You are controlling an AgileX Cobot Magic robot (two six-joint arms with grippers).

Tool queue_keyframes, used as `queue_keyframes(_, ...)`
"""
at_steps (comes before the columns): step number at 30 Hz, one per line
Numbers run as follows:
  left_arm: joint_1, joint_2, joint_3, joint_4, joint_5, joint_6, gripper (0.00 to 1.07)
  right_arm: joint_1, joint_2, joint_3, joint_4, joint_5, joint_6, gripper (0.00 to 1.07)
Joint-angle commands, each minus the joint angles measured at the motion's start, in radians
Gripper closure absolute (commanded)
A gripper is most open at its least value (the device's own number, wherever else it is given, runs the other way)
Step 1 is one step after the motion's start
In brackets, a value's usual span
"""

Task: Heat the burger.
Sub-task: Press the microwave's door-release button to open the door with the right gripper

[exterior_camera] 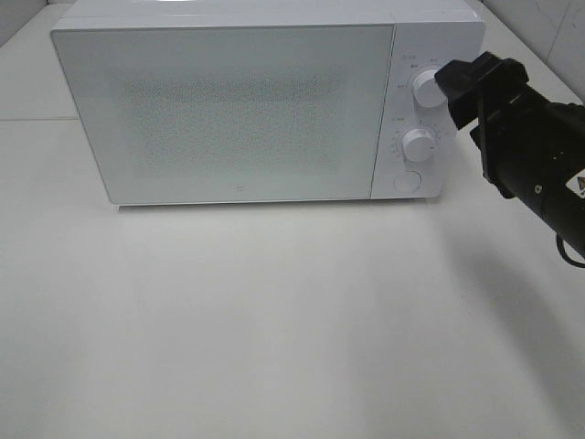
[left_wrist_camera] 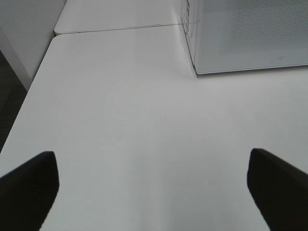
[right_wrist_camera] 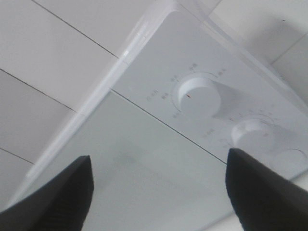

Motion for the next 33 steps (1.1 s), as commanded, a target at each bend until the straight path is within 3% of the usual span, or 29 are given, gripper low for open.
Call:
queue_keyframes(1,0.004,-0.024,0.005,-0.010,-0.007,-0.008,0.07,0.002,-0.079,-0.005,0.076,0.210,-0.253,0.33)
queue_keyframes(4,0.004,-0.024,0.005,-0.010,-0.007,-0.008,0.07,0.002,-0.162,-0.044,0.161,0.455,-0.576,0.33)
queue_keyframes(6,0.004,-0.024,0.005,-0.010,-0.007,-0.008,0.07,0.002,-0.174,-0.057,0.194,0.522,-0.652,0.33)
queue_keyframes(7,0.004,-0.024,0.005,-0.010,-0.007,-0.008,0.07,0.001,-0.194,-0.095,0.263,0.649,-0.848,0.33)
queue_keyframes(9,0.004,-0.024,0.005,-0.010,-0.007,-0.008,0.07,0.001,-0.201,-0.115,0.302,0.722,-0.951,0.33)
queue_keyframes(10,0.004,-0.024,0.005,-0.010,-0.007,-0.008,0.07,0.001,-0.205,-0.151,0.341,0.849,-1.142,0.33)
queue_keyframes(13,0.004,-0.024,0.005,-0.010,-0.007,-0.008,0.07,-0.001,-0.205,-0.210,0.345,1.032,-1.391,0.33)
queue_keyframes(16,0.004,-0.024,0.005,-0.010,-0.007,-0.008,0.07,-0.001,-0.205,-0.263,0.332,1.178,-1.470,0.33)
queue_keyframes(21,0.004,-0.024,0.005,-0.010,-0.007,-0.008,0.07,-0.002,-0.204,-0.298,0.229,1.207,-1.401,0.33)
queue_keyframes(22,0.004,-0.024,0.005,-0.010,-0.007,-0.008,0.07,-0.014,-0.202,-0.306,0.133,1.207,-1.301,0.33)
queue_keyframes(23,0.004,-0.024,0.005,-0.010,-0.007,-0.008,0.07,-0.014,-0.202,-0.306,0.133,1.207,-1.301,0.33)
queue_keyframes(24,0.004,-0.024,0.005,-0.010,-0.007,-0.008,0.07,-0.059,-0.197,-0.319,0.034,1.250,-1.162,0.33)
queue_keyframes(26,0.004,-0.024,0.005,-0.010,-0.007,-0.008,0.07,-0.082,-0.193,-0.329,-0.015,1.278,-1.101,0.33)
queue_keyframes(28,0.004,-0.024,0.005,-0.010,-0.007,-0.008,0.07,-0.168,-0.171,-0.363,-0.192,1.401,-0.892,0.33)
queue_keyframes(29,0.004,-0.024,0.005,-0.010,-0.007,-0.008,0.07,-0.168,-0.171,-0.363,-0.192,1.401,-0.892,0.33)
queue_keyframes(30,0.004,-0.024,0.005,-0.010,-0.007,-0.008,0.07,-0.229,-0.160,-0.386,-0.292,1.483,-0.768,0.33)
queue_keyframes(33,0.004,-0.024,0.005,-0.010,-0.007,-0.008,0.07,-0.318,-0.153,-0.412,-0.393,1.572,-0.561,0.29)
